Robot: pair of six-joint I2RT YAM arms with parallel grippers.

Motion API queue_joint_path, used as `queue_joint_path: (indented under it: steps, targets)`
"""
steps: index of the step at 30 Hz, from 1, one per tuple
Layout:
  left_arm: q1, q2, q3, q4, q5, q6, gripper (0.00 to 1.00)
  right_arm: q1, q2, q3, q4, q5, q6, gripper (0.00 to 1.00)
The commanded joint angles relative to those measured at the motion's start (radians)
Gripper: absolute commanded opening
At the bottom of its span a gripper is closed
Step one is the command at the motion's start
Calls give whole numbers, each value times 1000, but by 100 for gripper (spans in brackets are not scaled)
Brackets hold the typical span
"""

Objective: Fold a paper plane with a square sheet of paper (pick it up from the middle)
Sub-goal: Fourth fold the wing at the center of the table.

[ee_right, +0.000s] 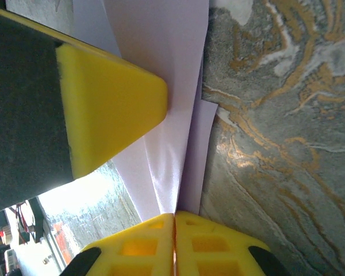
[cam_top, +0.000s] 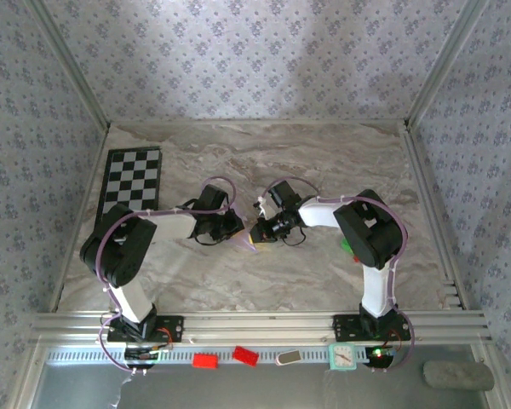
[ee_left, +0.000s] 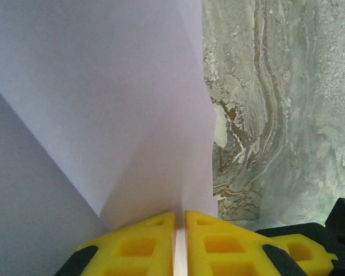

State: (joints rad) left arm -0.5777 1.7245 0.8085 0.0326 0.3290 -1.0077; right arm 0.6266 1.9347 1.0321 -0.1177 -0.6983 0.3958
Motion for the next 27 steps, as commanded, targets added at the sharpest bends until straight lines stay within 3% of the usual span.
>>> queue_joint_path:
  steps: [1,11,27]
  targets:
    - [10,18,-18,-41,-50,-10,13,4,-18,0,-66,40,-7,12]
    - [11,33,-19,-45,-47,-9,10,-16,-170,-58,-3,95,47,19]
    - [14,44,-16,-59,-40,-15,10,80,-95,-7,-11,106,51,10]
